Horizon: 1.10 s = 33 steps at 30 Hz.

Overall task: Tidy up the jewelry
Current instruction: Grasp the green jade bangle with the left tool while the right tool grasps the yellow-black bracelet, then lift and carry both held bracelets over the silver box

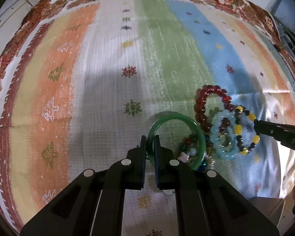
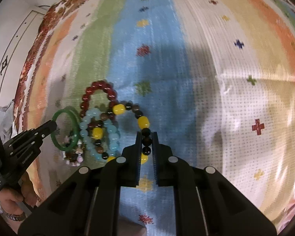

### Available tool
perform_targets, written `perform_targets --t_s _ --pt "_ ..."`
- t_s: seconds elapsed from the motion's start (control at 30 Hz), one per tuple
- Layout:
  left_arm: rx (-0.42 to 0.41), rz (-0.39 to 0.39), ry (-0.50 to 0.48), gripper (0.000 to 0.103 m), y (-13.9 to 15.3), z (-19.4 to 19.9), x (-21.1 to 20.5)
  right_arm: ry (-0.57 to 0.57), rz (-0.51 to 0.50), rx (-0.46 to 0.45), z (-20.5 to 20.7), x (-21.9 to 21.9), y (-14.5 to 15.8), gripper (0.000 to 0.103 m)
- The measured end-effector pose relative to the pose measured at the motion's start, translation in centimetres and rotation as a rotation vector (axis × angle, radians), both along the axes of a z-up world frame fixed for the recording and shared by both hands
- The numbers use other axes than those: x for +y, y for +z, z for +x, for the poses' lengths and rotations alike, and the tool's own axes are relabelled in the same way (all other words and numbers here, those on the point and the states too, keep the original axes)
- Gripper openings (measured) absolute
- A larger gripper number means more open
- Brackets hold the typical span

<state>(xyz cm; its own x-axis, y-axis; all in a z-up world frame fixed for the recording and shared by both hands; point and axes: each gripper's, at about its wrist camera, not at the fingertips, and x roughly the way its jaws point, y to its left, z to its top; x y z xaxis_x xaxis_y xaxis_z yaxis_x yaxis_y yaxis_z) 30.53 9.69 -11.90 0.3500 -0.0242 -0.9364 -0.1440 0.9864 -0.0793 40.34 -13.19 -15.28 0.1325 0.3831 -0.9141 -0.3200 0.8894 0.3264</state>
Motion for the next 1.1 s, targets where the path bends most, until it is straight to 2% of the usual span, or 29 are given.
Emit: perform_targets --t_s 0.27,0.63,0.97,1.1 --pt "-0.05 -0.074 0.01 0.007 2.0 -0.5 0.1 0.036 0.006 -0.098 -1.6 0.9 3.6 0.011" --pt "-0.119 -0.113 0.016 0.008 4.7 -2.1 -0.6 0.07 0.025 -0.196 -4.3 1.3 7.9 0.011" --pt "-0.211 -0.152 -0.011 0.008 8.5 -6.0 -2.0 0.091 0.055 -0.264 -8.0 0.8 11.2 0.011" --pt "-0.234 -0.18 0.001 0.008 9.1 -7.5 -2.0 0.094 0.074 -0.278 -9.4 0.3 12.0 0.011"
